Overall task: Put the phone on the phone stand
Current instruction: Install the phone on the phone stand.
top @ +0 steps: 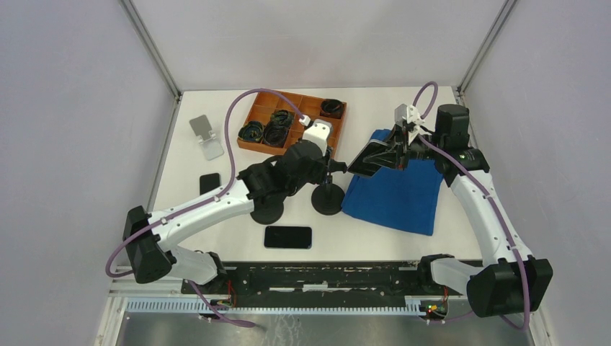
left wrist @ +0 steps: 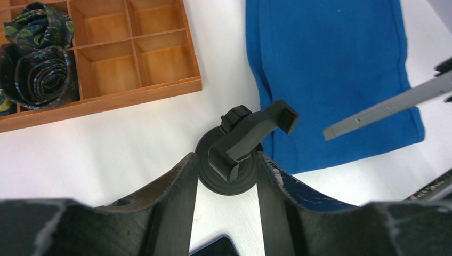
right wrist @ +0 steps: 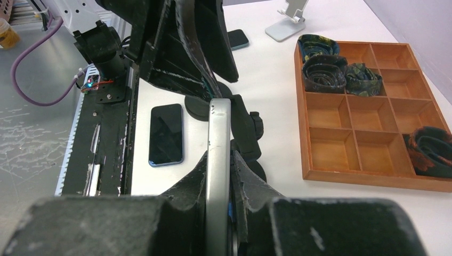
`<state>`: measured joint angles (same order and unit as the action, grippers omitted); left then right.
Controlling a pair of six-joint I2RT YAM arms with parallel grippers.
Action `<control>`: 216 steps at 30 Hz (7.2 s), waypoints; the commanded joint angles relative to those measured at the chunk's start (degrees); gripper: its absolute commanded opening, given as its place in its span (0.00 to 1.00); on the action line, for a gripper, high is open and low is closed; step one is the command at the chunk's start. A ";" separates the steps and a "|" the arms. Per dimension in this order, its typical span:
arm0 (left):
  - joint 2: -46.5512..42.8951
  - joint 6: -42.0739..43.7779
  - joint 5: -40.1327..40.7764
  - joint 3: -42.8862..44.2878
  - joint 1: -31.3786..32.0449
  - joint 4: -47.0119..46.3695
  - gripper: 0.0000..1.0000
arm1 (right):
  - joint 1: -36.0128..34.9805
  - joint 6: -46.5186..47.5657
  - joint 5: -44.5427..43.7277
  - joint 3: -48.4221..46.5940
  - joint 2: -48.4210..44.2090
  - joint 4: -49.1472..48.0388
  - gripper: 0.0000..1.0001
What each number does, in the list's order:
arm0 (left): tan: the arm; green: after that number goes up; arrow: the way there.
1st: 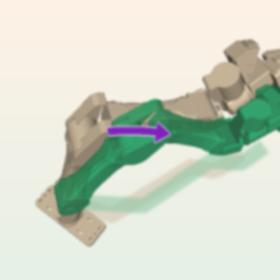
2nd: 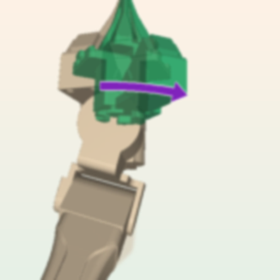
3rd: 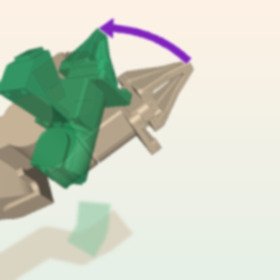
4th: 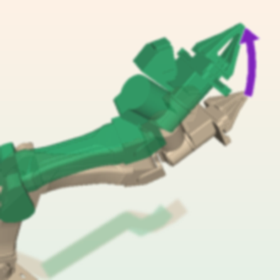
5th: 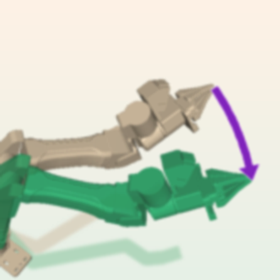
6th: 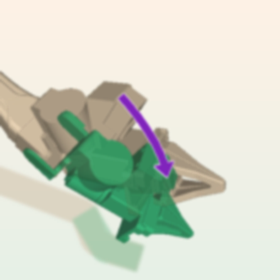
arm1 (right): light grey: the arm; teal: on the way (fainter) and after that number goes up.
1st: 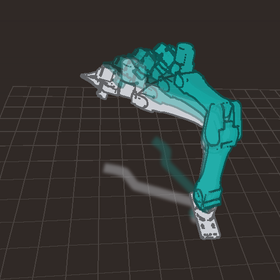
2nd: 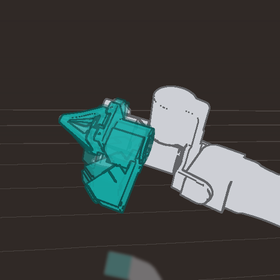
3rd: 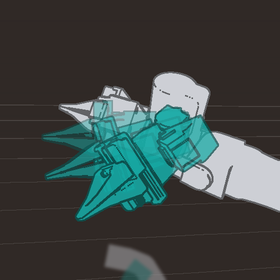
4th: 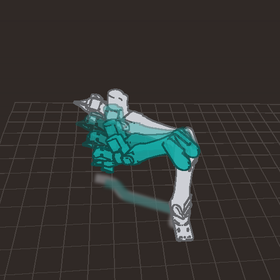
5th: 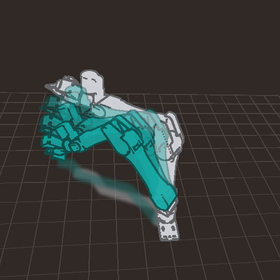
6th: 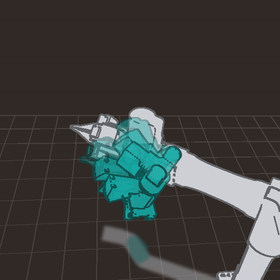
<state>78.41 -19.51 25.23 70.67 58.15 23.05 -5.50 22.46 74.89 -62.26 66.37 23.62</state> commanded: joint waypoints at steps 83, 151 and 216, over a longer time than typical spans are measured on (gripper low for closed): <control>-4.56 11.16 -19.50 -6.76 1.00 -15.34 0.02 | -20.07 1.55 4.30 6.16 3.33 -13.26 0.00; -2.06 13.31 -8.18 -7.48 2.40 -16.27 0.02 | -8.73 -19.85 -24.74 19.81 -2.08 -19.21 0.00; -5.48 18.01 -1.57 -7.16 4.08 -14.32 0.02 | -8.65 -24.89 -32.90 20.33 0.70 -16.58 0.00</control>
<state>77.23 -4.58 18.83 61.34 61.91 7.14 -17.12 -1.80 61.10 -44.38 64.60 1.21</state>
